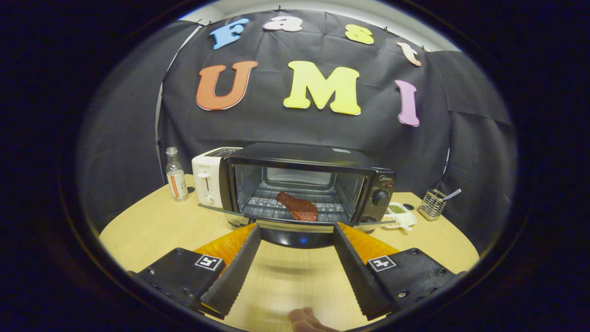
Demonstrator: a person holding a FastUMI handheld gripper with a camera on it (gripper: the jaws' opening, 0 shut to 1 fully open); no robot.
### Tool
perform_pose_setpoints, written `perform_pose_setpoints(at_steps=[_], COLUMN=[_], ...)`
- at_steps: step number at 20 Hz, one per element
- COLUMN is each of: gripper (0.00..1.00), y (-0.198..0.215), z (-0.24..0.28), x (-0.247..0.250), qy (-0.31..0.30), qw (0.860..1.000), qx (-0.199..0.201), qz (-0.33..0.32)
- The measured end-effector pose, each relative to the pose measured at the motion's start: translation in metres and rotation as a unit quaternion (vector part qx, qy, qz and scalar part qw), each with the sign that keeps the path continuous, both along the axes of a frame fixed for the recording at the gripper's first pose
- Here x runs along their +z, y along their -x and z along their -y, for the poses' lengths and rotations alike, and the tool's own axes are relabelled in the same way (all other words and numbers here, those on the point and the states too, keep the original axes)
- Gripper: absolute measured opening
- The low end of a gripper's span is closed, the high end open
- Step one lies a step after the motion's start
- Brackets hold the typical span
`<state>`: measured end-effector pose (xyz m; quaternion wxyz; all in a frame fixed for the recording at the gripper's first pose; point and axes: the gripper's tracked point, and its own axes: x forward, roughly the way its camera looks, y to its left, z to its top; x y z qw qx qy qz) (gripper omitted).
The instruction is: Open the toaster oven, put the food inside, and close the toaster oven door.
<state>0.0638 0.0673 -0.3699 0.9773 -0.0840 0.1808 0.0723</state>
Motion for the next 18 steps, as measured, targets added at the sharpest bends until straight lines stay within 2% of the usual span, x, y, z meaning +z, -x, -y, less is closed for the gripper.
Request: perform_pose_setpoints(at_steps=[7, 14, 18], gripper=[1.00, 1.00, 1.00], y=[-0.037, -0.076, -0.080], z=[-0.007, -0.013, -0.004], x=[0.026, 0.032, 0.066], qy=[0.008, 0.016, -0.006], qw=[1.000, 1.000, 1.000], qx=[-0.013, -0.018, -0.023], qz=[-0.006, -0.004, 0.014])
